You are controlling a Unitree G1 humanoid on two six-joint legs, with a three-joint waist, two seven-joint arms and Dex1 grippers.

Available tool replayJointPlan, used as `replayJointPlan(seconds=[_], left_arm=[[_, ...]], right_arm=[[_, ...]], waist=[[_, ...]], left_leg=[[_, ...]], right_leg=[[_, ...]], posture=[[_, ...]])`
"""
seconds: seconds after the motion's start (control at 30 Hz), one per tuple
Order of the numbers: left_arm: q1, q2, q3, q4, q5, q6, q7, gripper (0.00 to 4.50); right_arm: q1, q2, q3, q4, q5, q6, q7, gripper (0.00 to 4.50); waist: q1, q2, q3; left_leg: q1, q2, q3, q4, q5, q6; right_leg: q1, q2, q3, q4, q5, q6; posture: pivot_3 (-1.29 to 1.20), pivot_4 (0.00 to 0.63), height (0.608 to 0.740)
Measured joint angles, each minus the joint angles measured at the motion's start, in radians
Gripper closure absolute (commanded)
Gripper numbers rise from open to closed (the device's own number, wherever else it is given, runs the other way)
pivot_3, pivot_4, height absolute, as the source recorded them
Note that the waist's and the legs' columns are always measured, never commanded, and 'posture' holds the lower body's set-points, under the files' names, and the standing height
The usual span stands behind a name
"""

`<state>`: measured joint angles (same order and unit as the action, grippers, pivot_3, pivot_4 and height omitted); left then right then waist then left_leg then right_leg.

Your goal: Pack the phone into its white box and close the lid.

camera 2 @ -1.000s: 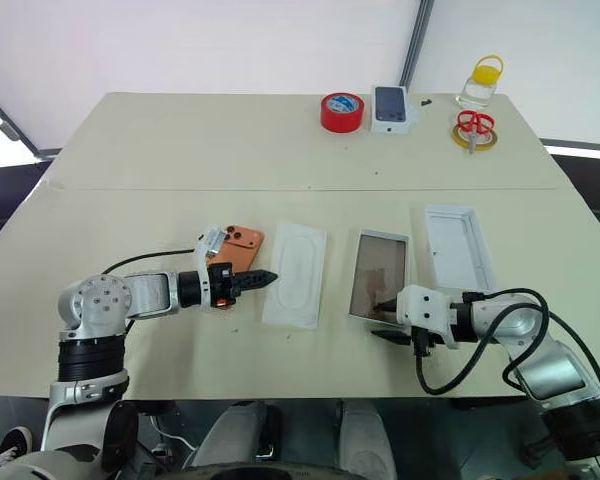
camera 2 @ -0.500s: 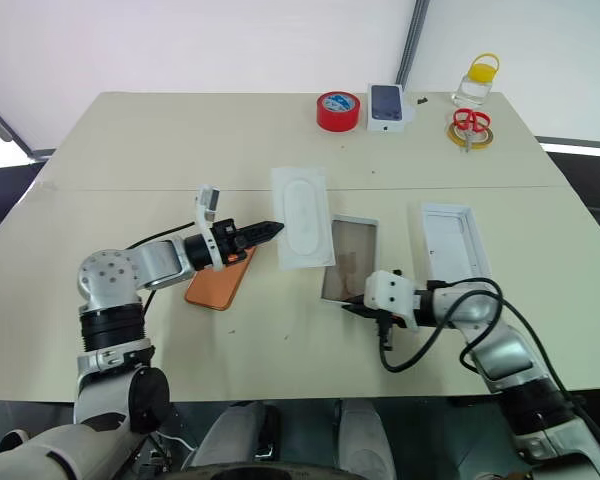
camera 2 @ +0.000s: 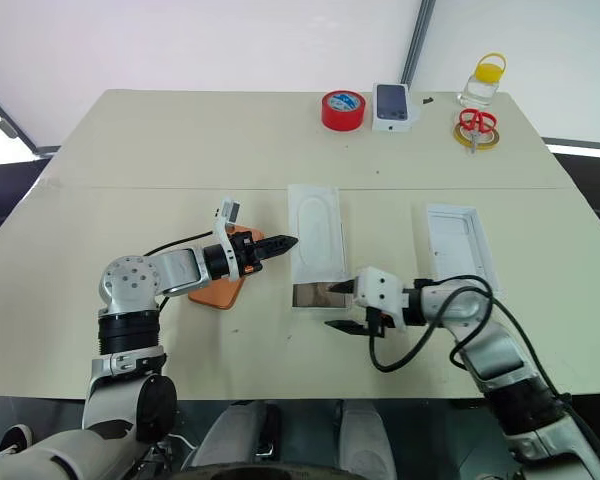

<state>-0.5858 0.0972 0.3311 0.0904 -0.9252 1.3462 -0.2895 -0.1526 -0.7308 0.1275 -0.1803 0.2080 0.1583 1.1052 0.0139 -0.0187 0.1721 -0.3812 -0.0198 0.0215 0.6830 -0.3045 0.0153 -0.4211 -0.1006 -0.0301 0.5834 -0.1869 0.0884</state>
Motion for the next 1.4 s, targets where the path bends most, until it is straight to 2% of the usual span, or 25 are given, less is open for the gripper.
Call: replayJointPlan(seconds=[0.17, 0.43, 0.53, 0.7, 0.87, 0.97, 1.1, 1.23, 1.4], left_arm=[[0.006, -0.008, 0.006, -0.012, -0.002, 0.005, 0.028, 4.5], [0.065, -0.043, 0.037, -0.075, -0.046, 0.062, 0.082, 4.5], [0.071, -0.041, 0.037, -0.085, -0.046, 0.068, 0.095, 3.59], [0.071, -0.021, 0.035, -0.091, -0.047, 0.08, 0.092, 1.24], [0.055, 0.008, -0.039, -0.093, -0.025, 0.014, 0.038, 1.24], [0.049, 0.064, -0.114, -0.133, 0.013, -0.055, -0.022, 1.16], [0.094, 0.171, -0.225, -0.235, 0.143, -0.251, -0.112, 1.16], [0.168, 0.252, -0.293, -0.26, 0.333, -0.592, -0.214, 1.16], [0.154, 0.319, -0.248, -0.082, 0.462, -0.802, -0.23, 1.16]], right_arm=[[0.029, -0.038, -0.091, 0.058, 0.001, -0.038, -0.026, 1.7], [-0.019, -0.024, -0.093, 0.149, -0.034, -0.122, -0.069, 1.7], [-0.028, -0.023, -0.09, 0.173, -0.041, -0.146, -0.07, 1.64], [-0.062, -0.02, -0.086, 0.236, -0.076, -0.195, -0.082, 1.64], [-0.137, 0.085, -0.099, 0.251, -0.004, -0.148, -0.116, 1.64], [-0.184, 0.153, -0.1, 0.217, 0.039, -0.094, -0.15, 2.57], [-0.203, 0.211, -0.062, 0.189, 0.018, -0.078, -0.195, 4.46], [-0.222, 0.248, 0.016, 0.189, -0.082, -0.114, -0.256, 4.46], [-0.217, 0.276, 0.124, 0.177, -0.182, -0.168, -0.275, 4.46]], waist=[[-0.003, 0.0, 0.0], [0.0, 0.0, 0.0], [-0.001, 0.0, 0.0], [-0.002, 0.0, 0.0], [-0.003, 0.0, 0.0], [-0.003, 0.0, 0.0], [-0.003, 0.001, 0.0], [-0.002, 0.002, 0.0], [-0.003, 0.002, 0.0]], left_leg=[[0.0, 0.0, 0.0, 0.0, 0.0, 0.0], [-0.004, 0.0, 0.0, 0.001, 0.0, 0.0], [-0.004, 0.0, 0.0, 0.001, 0.0, 0.0], [-0.004, 0.0, 0.0, 0.001, 0.0, 0.0], [-0.004, 0.001, 0.0, 0.001, 0.001, -0.001], [-0.005, 0.001, -0.001, 0.0, 0.001, -0.001], [-0.005, 0.001, 0.0, 0.0, 0.001, -0.002], [-0.007, 0.001, 0.0, 0.0, 0.002, -0.003], [-0.008, 0.001, 0.0, 0.0, 0.002, -0.002]], right_leg=[[-0.001, 0.0, 0.0, 0.0, 0.0, 0.0], [-0.003, 0.001, 0.0, 0.0, 0.0, 0.0], [-0.003, 0.001, 0.0, 0.0, 0.0, 0.0], [-0.004, 0.001, 0.0, 0.0, 0.0, 0.0], [-0.004, 0.002, 0.0, 0.0, 0.0, -0.001], [-0.005, 0.002, 0.0, 0.001, 0.001, -0.001], [-0.006, 0.001, 0.001, 0.0, 0.001, -0.001], [-0.009, 0.0, 0.0, 0.0, 0.002, -0.004], [-0.009, 0.001, 0.0, 0.0, 0.002, -0.004]], posture=[[0.0, 0.15, 0.74], [0.0, 0.15, 0.74], [0.0, 0.15, 0.74], [0.0, 0.15, 0.74], [0.0, 0.15, 0.74], [0.0, 0.15, 0.74], [0.0, 0.15, 0.74], [0.0, 0.15, 0.74], [0.0, 0.15, 0.74]])
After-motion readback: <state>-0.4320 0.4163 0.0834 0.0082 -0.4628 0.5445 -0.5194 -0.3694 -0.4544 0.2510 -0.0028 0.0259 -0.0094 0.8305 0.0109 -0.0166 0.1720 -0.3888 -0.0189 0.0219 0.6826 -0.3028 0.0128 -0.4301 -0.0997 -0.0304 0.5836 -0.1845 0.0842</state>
